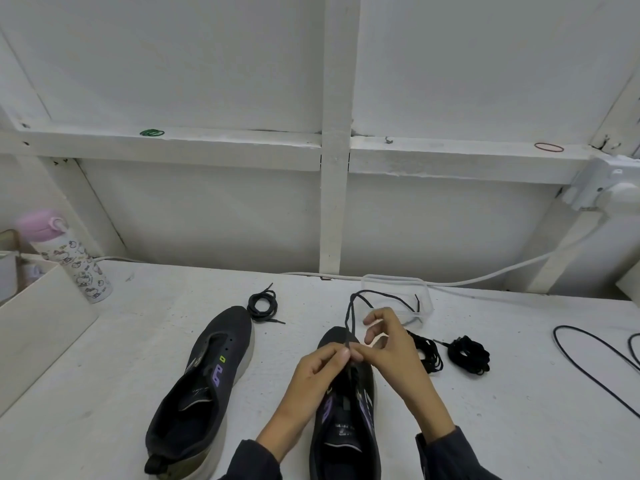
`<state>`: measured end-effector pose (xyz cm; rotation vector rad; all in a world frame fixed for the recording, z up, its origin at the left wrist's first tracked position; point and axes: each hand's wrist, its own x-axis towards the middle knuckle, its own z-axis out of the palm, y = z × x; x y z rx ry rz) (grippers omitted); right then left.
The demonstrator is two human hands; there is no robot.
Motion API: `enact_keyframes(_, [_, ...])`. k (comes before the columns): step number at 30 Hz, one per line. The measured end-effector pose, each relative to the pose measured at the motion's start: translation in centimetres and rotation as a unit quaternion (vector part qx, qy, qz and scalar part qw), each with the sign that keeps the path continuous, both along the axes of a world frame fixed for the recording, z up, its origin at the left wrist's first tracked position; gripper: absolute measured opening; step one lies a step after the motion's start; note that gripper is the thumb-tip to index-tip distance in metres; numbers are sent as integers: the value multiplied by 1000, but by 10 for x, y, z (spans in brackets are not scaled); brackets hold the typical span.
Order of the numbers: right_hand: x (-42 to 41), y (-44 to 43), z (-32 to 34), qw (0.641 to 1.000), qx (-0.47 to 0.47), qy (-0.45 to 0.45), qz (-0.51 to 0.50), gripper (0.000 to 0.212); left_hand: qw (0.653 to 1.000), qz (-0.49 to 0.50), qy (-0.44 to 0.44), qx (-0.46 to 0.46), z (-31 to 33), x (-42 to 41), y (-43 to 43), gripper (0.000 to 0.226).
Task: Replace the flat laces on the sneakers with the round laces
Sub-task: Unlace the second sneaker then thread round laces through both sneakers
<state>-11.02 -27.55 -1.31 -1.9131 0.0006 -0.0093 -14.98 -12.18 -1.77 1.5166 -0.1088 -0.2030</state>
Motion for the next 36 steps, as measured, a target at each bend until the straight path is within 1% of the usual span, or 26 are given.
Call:
enact_keyframes(2, [0, 0, 2, 998, 10, -37, 42, 49, 1000, 6, 1, -3, 1, 1, 2, 27])
enact_keyframes(3, [0, 1, 5, 997, 12, -53, 63, 51, 1000, 8, -2, -3, 1, 1, 4, 26])
enact_keyframes(4, [-1, 2, 7, 995, 9, -65, 78, 46, 1000, 7, -3, -1, 1, 1, 6, 24])
enact_keyframes(7, [-1, 5, 9, 989, -24, -109, 96, 19, 1000, 16, 3, -14, 0, -2, 9, 22])
enact_keyframes(9, [-2, 7, 9, 987, -25, -147, 59, 13, 998, 51, 7, -47, 0, -4, 9, 24])
enact_keyframes(11, [-5, 8, 12, 983, -1, -185, 2, 18, 991, 107, 5, -76, 0, -6, 9, 26])
enact_keyframes(13, [-7, 7, 16, 971, 8, -233, -60, 22, 982, 154, 0, -112, 1, -5, 13, 28])
enact_keyframes(15, [-9, 4, 21, 956, 9, -275, -99, 21, 972, 178, -12, -154, 5, -2, 19, 35])
enact_keyframes(16, [-10, 2, 23, 952, 21, -284, -113, 18, 968, 187, -21, -167, 7, 0, 23, 37])
enact_keyframes(18, [-10, -4, 26, 948, 57, -280, -139, 9, 960, 207, -40, -183, 13, 3, 30, 32])
enact_keyframes(19, [-10, -7, 27, 948, 68, -274, -148, 6, 957, 220, -46, -184, 14, 5, 34, 27])
enact_keyframes(21, [-11, -12, 28, 952, 91, -252, -146, 7, 952, 245, -54, -177, 16, 6, 41, 23])
enact_keyframes(24, [-16, -18, 32, 960, 136, -222, -101, 12, 945, 277, -46, -169, 12, 2, 49, 21])
enact_keyframes(26, [-21, -23, 29, 968, 131, -205, -66, 13, 946, 285, -27, -151, 5, -2, 54, 18])
enact_keyframes(28, [-24, -28, 20, 979, 109, -171, -31, 3, 959, 262, 7, -105, -8, -5, 58, 15])
enact_keyframes(30, [-22, -34, 4, 991, 44, -123, 0, 18, 975, 212, 52, -41, -25, -6, 61, 13])
enact_keyframes(31, [-21, -39, -5, 996, -7, -89, 25, 24, 980, 185, 68, -6, -34, -7, 62, 13])
enact_keyframes(32, [-20, -44, -13, 996, -64, -35, 57, 28, 984, 159, 78, 34, -42, -9, 64, 15])
enact_keyframes(33, [-19, -48, -20, 987, -124, 32, 102, 31, 984, 139, 82, 74, -50, -10, 66, 17])
enact_keyframes(34, [-20, -53, -26, 968, -177, 98, 146, 35, 983, 125, 80, 109, -55, -12, 67, 21])
enact_keyframes(35, [-20, -58, -30, 950, -212, 148, 177, 40, 981, 117, 70, 140, -59, -12, 68, 28])
enact_keyframes(36, [-21, -62, -32, 939, -227, 174, 189, 47, 978, 114, 54, 169, -62, -11, 70, 36])
